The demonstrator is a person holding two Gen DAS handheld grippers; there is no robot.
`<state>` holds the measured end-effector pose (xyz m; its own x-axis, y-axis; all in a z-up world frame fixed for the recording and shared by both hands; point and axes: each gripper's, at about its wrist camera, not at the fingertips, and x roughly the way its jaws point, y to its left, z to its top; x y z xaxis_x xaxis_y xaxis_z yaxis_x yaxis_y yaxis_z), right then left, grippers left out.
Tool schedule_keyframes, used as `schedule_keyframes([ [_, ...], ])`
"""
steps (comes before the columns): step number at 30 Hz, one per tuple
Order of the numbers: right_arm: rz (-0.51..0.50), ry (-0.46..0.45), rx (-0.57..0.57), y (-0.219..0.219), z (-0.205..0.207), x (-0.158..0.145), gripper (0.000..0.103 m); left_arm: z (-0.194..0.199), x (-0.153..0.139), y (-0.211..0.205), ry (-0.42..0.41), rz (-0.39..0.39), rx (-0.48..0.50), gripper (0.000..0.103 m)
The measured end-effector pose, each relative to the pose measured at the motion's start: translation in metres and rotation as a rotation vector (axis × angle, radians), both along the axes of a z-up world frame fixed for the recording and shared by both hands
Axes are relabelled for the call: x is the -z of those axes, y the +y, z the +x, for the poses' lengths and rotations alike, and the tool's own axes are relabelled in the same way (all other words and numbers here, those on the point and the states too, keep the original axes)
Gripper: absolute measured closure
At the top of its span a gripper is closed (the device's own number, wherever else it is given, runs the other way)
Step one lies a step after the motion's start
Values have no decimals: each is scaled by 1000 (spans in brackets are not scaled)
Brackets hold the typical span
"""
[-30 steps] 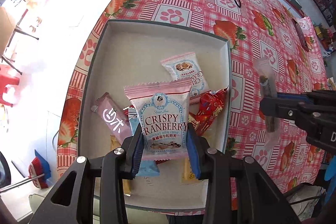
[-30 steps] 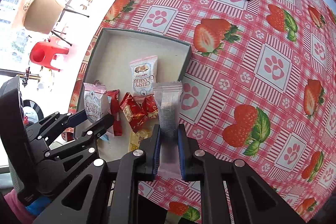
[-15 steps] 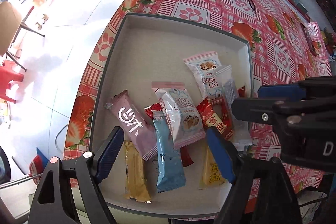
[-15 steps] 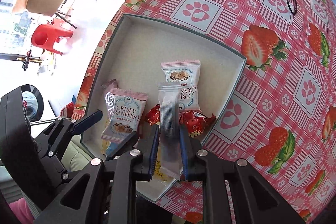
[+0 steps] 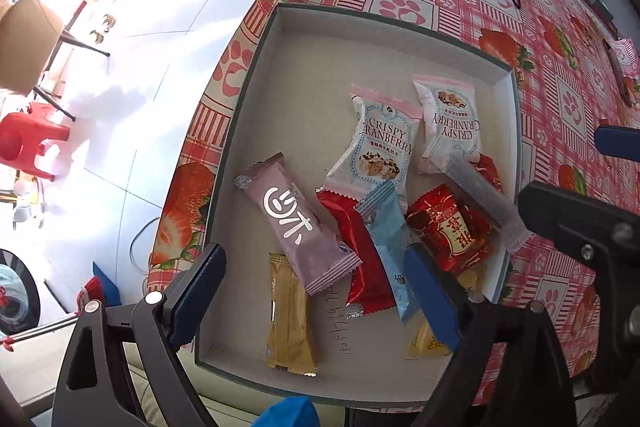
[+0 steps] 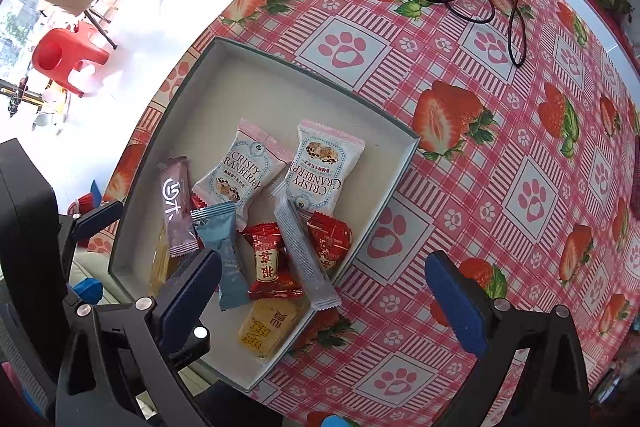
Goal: Organize snacks
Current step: 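Open both tools to drop the packet and stick snack into the tray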
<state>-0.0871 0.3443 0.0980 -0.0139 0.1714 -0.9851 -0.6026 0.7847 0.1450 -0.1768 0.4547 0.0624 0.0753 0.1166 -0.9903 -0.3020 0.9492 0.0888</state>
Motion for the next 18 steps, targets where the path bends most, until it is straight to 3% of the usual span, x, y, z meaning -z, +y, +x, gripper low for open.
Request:
schedule_keyframes([
  [18, -26, 22, -28, -2, -6, 5, 1, -1, 0, -7, 37, 28, 13, 11],
])
